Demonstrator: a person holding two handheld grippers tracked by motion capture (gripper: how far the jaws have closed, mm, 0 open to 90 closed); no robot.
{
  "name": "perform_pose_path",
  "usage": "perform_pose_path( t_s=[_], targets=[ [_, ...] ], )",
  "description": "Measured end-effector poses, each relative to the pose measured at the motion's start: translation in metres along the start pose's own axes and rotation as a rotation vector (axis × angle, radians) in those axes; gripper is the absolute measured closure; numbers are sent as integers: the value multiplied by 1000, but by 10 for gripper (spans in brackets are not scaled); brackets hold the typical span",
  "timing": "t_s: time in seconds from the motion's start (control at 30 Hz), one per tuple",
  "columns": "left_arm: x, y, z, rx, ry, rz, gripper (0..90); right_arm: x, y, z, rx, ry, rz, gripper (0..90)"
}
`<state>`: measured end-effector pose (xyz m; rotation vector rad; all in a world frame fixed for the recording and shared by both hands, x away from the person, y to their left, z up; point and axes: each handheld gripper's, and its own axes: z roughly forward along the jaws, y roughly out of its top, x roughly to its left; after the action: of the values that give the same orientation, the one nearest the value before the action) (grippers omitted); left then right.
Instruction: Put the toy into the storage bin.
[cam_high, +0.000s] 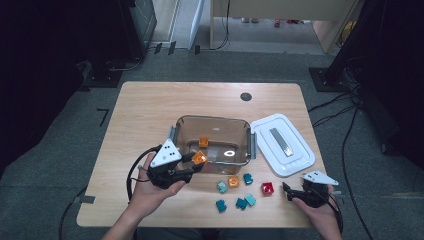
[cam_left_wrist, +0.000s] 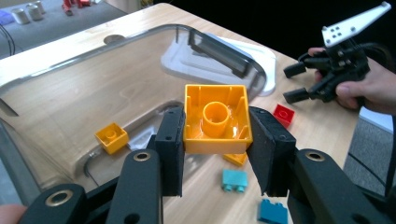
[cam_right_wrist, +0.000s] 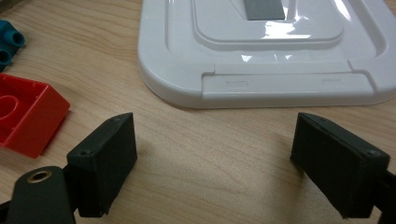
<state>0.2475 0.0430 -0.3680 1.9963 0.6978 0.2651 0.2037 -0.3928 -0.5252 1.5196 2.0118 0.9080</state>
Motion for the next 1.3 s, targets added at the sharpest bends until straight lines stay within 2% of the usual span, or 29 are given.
perform_pose_path(
  t_s=[0.2,0.47,0.7,0.97,1.07,1.1,1.2,1.3],
  targets=[
    [16,8,8,1,30,-20,599,0,0,0,-1,0,0,142],
    [35,15,25,43,44,-51,599,0,0,0,-2,0,0,142],
    [48,19,41,107,43,-86,599,0,0,0,-2,-1,2,141],
    [55,19,55,198,60,-132,599,0,0,0,0,1,0,142],
    [56,18,57,203,70,-139,597,0,0,0,0,1,1,142],
    [56,18,57,196,68,-145,589,0,0,0,0,1,1,141],
    [56,19,55,170,73,-162,471,0,0,0,0,1,1,142],
    [56,18,53,157,81,-160,368,0,0,0,0,0,1,142]
  ],
)
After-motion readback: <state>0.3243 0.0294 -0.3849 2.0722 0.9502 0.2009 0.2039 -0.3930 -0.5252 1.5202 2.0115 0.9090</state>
